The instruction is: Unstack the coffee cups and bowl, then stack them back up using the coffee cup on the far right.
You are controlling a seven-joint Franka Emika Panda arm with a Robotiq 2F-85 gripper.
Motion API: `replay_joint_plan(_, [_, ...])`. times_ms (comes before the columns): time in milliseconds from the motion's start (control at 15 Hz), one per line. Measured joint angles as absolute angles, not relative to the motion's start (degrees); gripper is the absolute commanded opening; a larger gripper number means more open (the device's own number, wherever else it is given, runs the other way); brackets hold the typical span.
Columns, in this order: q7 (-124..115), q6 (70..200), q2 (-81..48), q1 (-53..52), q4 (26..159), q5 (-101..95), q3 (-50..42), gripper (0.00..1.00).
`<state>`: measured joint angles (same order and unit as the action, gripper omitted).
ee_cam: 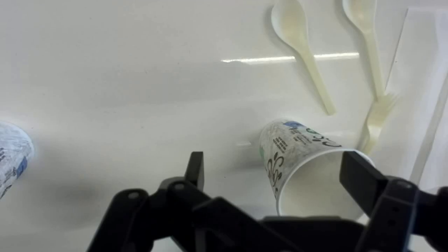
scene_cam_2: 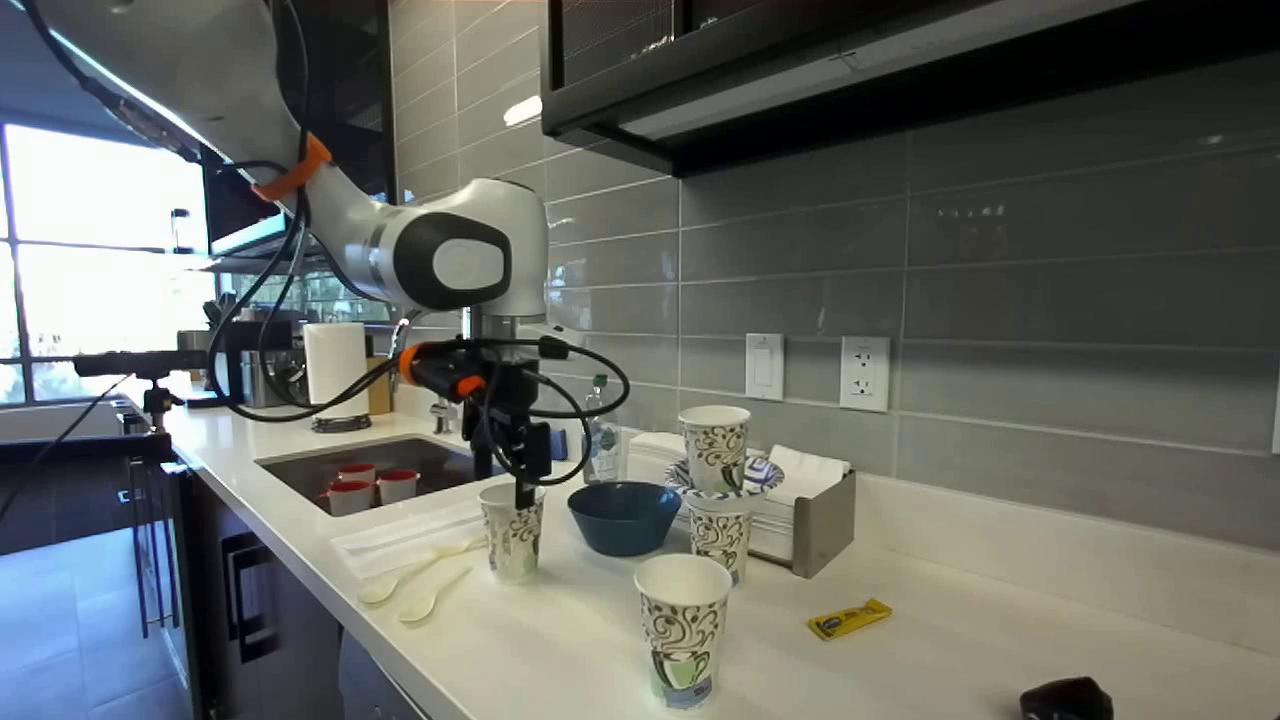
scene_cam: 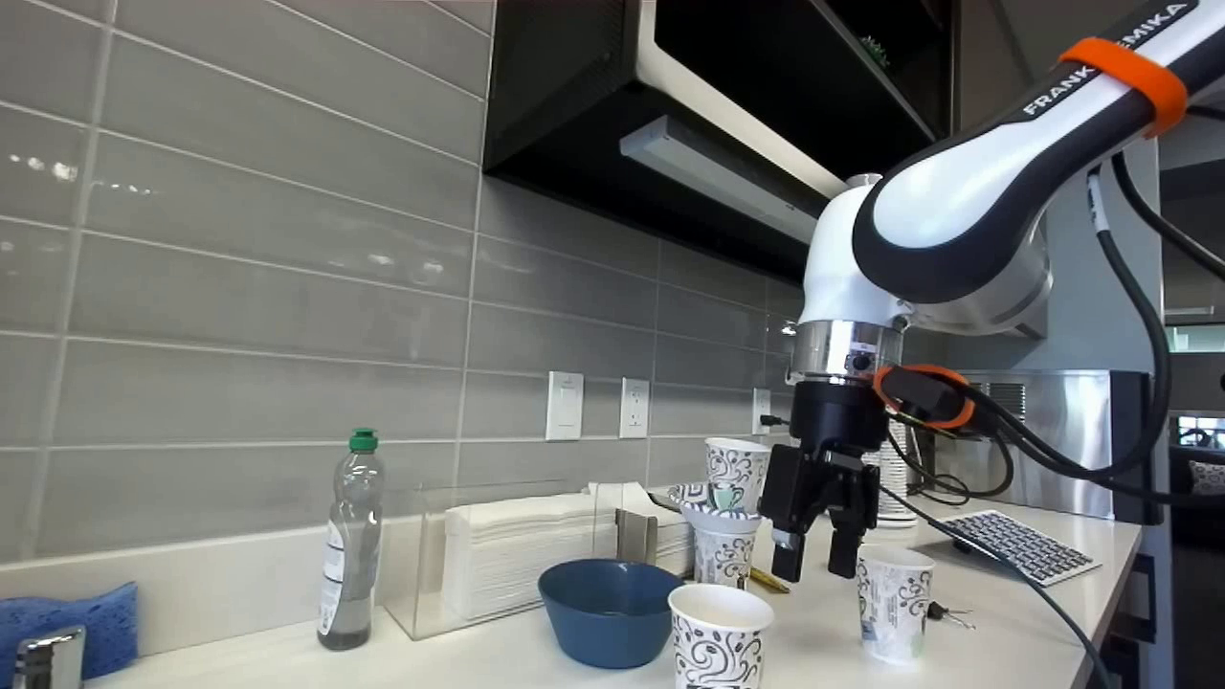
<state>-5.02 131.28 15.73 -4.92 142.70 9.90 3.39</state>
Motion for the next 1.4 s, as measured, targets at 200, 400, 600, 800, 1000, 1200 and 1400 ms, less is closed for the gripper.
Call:
replay_joint_plan(200, [-5.0, 131.3, 15.7, -4.9, 142.7, 9.9, 3.4, 1.0])
replay_joint_plan(400, [-6.2, 132.5, 15.9, -4.3, 142.7, 9.1, 3.4, 1.0])
replay_joint_plan(600, [-10.7, 137.0, 17.6, -1.7, 142.3, 4.8, 3.4, 1.0])
replay_joint_plan(800, [-15.2, 140.3, 20.7, 1.2, 141.6, -0.3, 3.6, 1.0])
replay_joint_plan(1000, [-18.7, 141.7, 22.7, 4.0, 139.9, -3.7, 4.3, 1.0])
replay_joint_plan(1200, [-19.2, 141.9, 22.8, 5.0, 138.7, -4.1, 4.5, 1.0])
replay_joint_plan(1400, [-19.6, 142.0, 22.8, 5.0, 138.7, -4.1, 4.6, 1.0])
